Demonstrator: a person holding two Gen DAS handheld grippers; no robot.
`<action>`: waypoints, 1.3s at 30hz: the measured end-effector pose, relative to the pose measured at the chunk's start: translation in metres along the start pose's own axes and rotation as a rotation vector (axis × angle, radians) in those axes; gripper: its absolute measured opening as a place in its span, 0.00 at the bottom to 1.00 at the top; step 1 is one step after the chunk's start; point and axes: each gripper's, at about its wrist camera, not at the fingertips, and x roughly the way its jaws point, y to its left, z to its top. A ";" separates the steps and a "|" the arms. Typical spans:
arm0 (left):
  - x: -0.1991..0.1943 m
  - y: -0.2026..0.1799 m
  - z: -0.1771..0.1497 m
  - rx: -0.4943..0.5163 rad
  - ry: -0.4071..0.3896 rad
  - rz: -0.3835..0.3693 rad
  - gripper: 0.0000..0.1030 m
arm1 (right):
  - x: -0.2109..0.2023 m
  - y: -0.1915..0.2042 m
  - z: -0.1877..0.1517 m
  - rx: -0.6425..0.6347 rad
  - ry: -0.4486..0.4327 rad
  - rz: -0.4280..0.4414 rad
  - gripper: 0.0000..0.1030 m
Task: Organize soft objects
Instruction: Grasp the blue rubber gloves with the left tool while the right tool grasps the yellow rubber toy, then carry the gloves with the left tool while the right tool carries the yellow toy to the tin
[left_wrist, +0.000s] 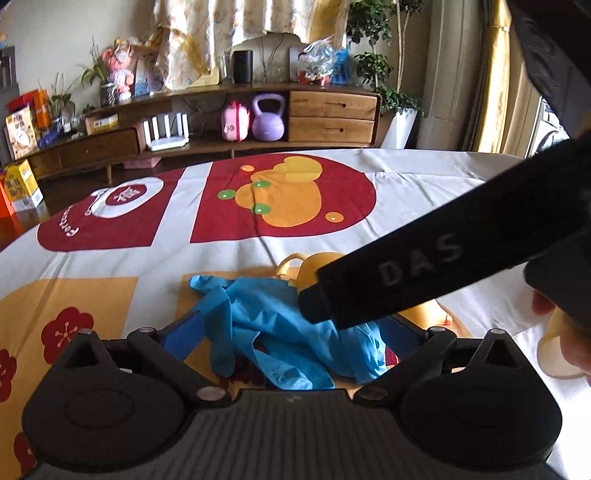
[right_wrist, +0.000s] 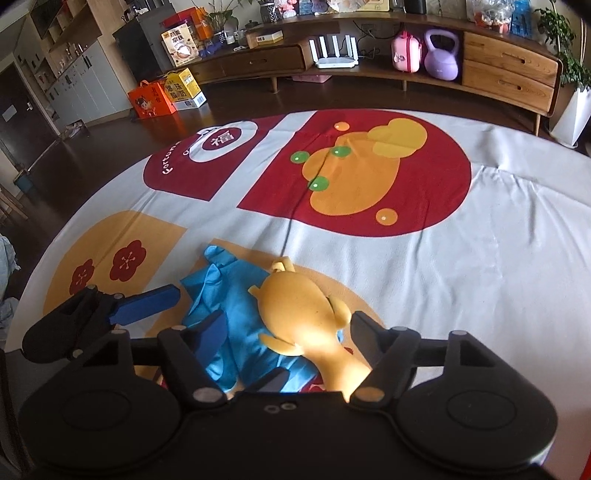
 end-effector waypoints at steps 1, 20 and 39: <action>0.000 -0.001 -0.001 0.008 -0.005 0.001 0.95 | 0.002 -0.001 0.000 0.005 0.007 0.006 0.60; 0.007 -0.020 -0.006 0.087 -0.003 0.000 0.30 | -0.004 -0.017 -0.010 0.139 -0.049 0.011 0.21; -0.021 -0.015 -0.005 -0.030 0.033 -0.077 0.13 | -0.087 -0.036 -0.076 0.291 -0.137 0.025 0.19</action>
